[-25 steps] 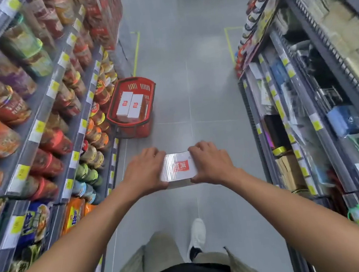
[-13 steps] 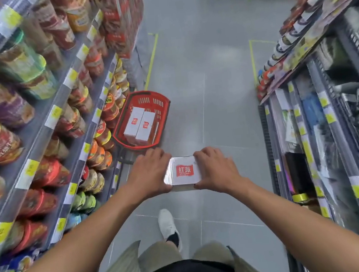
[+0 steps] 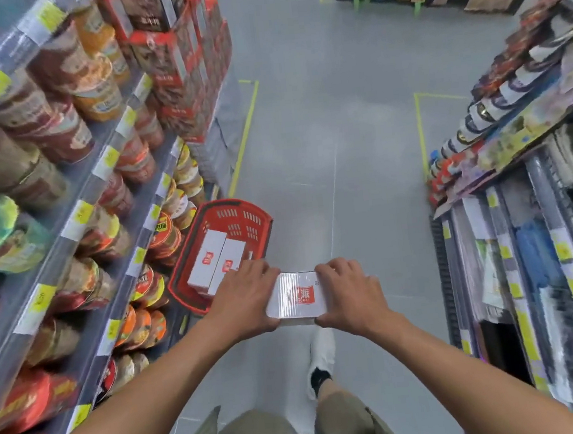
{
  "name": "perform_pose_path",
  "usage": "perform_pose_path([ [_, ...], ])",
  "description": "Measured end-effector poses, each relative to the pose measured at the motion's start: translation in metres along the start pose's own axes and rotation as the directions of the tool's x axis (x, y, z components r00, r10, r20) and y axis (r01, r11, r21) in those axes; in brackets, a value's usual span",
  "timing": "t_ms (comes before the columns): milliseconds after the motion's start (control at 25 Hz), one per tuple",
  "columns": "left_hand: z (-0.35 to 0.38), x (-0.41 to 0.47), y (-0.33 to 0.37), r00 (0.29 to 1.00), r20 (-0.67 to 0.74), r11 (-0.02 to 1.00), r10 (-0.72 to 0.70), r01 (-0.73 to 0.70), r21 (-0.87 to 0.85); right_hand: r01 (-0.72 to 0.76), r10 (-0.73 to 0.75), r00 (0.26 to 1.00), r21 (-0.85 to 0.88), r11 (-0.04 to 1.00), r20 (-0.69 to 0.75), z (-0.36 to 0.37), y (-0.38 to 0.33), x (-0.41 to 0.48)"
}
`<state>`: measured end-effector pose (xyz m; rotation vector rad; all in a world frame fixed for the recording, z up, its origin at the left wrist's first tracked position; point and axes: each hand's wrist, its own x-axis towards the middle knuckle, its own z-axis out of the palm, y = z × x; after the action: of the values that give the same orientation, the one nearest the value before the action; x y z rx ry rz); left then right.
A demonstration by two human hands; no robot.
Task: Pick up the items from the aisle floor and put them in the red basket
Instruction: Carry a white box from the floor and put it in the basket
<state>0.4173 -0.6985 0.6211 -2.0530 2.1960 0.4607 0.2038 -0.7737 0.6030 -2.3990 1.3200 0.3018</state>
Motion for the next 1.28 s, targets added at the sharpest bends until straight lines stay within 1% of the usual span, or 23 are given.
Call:
perform_pose_path([
  [160,-0.013,0.067,-0.020,0.995,0.015,0.995,-0.095,0.095,-0.010,0.067,-0.066,0.997,-0.012,0.998,0.049,-0.029,0.022,0.080],
  [400,-0.012,0.126,-0.067,0.969,0.055,0.966,-0.240,0.244,-0.085,0.154,-0.159,0.983,0.054,0.987,0.090,-0.046,0.019,0.180],
  [480,-0.012,0.148,-0.094,0.963,0.077,0.959,-0.260,0.266,-0.097,0.168,-0.173,0.978,0.046,0.985,0.113,-0.049,0.011,0.218],
  [600,-0.012,0.181,-0.132,0.961,0.103,0.962,-0.256,0.264,-0.075,0.156,-0.159,0.979,0.032,0.987,0.127,-0.048,-0.003,0.267],
  [760,-0.010,0.242,-0.167,0.951,0.115,0.958,-0.286,0.286,0.015,0.148,-0.147,0.985,0.000,0.989,0.095,-0.042,-0.025,0.331],
  [880,-0.001,0.288,-0.180,0.946,0.121,0.954,-0.299,0.293,0.070,0.119,-0.125,0.985,0.053,0.991,0.118,-0.034,-0.037,0.373],
  [920,0.004,0.301,-0.186,0.942,0.134,0.952,-0.306,0.301,0.058,0.126,-0.138,0.981,0.094,0.988,0.134,-0.031,-0.034,0.387],
  [960,0.011,0.317,-0.198,0.936,0.153,0.949,-0.316,0.315,0.032,0.123,-0.153,0.976,0.186,0.975,0.157,-0.027,-0.027,0.407],
  [1000,0.020,0.331,-0.212,0.932,0.167,0.945,-0.322,0.326,0.003,0.088,-0.153,0.970,0.309,0.947,0.191,-0.022,-0.017,0.428],
  [1040,0.029,0.341,-0.226,0.928,0.183,0.942,-0.325,0.335,-0.027,0.035,-0.134,0.971,0.439,0.898,0.198,-0.018,-0.007,0.449],
  [1080,0.038,0.351,-0.241,0.922,0.202,0.934,-0.331,0.350,-0.066,-0.061,-0.064,0.976,0.546,0.836,0.207,-0.013,0.003,0.470],
  [1120,0.048,0.361,-0.256,0.917,0.209,0.922,-0.339,0.368,-0.123,-0.202,0.055,0.968,0.636,0.745,0.243,-0.005,0.015,0.492],
  [1160,0.059,0.369,-0.269,0.913,0.220,0.902,-0.343,0.385,-0.193,-0.386,0.185,0.918,0.693,0.608,0.350,0.004,0.024,0.512],
  [1200,0.067,0.375,-0.279,0.912,0.224,0.878,-0.344,0.397,-0.268,-0.567,0.272,0.824,0.699,0.436,0.498,0.013,0.032,0.527],
  [1240,0.077,0.381,-0.287,0.911,0.229,0.850,-0.343,0.405,-0.338,-0.709,0.302,0.704,0.655,0.261,0.642,0.023,0.037,0.538],
  [1280,0.088,0.388,-0.295,0.909,0.240,0.817,-0.341,0.413,-0.404,-0.794,0.282,0.602,0.597,0.114,0.747,0.035,0.042,0.548],
])
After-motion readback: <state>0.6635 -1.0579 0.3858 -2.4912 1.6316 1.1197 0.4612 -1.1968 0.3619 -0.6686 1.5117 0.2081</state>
